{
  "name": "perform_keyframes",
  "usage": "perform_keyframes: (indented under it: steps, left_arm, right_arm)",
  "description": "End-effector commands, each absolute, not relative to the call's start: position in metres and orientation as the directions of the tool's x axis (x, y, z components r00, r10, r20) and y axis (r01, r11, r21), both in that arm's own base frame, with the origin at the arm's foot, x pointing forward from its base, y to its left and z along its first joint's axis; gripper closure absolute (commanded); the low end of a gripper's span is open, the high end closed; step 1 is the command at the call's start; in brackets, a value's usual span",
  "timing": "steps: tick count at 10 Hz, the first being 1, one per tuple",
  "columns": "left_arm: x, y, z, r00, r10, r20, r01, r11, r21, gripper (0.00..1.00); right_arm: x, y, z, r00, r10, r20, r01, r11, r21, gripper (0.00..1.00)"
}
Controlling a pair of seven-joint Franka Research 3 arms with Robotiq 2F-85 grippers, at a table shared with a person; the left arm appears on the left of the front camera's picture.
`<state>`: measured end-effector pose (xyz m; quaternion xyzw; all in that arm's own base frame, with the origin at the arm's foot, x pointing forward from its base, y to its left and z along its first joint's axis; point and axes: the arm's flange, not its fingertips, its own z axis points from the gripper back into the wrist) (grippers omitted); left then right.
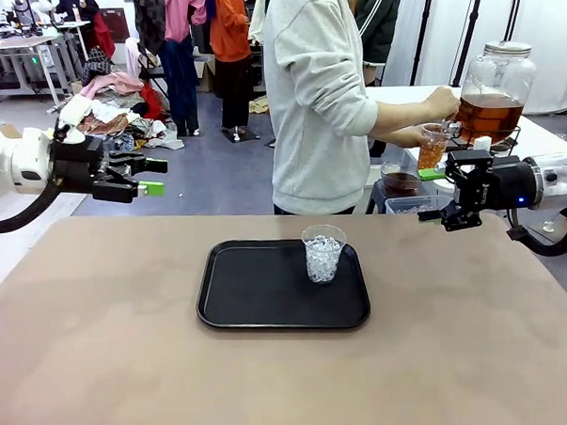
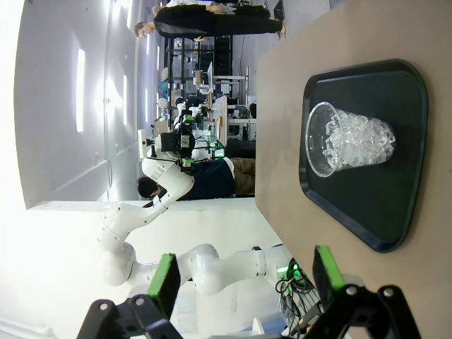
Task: Pour the drink into the iced cup.
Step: Pick up the iced cup indicated by the human and present it to them.
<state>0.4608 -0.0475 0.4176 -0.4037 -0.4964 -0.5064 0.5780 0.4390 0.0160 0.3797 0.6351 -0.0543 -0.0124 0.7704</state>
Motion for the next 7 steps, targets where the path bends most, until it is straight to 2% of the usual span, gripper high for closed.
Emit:
perform_keyframes:
  steps: [1, 7]
  left_arm:
    - [0.4599, -0.0475, 0.4183, -0.009, -0.185, 0.983, 0.986, 0.16, 0.039, 0.0]
    - [0.4599, -0.0475, 0.4183, -0.009, -0.185, 0.983, 0.986, 0.16, 0.039, 0.0]
  right_arm:
    - [0.4392, 0.0156, 0.382, 0.993, -0.089, 0.072, -0.054, 0.192, 0.98, 0.0]
    - [0.4392, 0.0156, 0.382, 0.993, -0.089, 0.072, -0.054, 0.192, 0.98, 0.0]
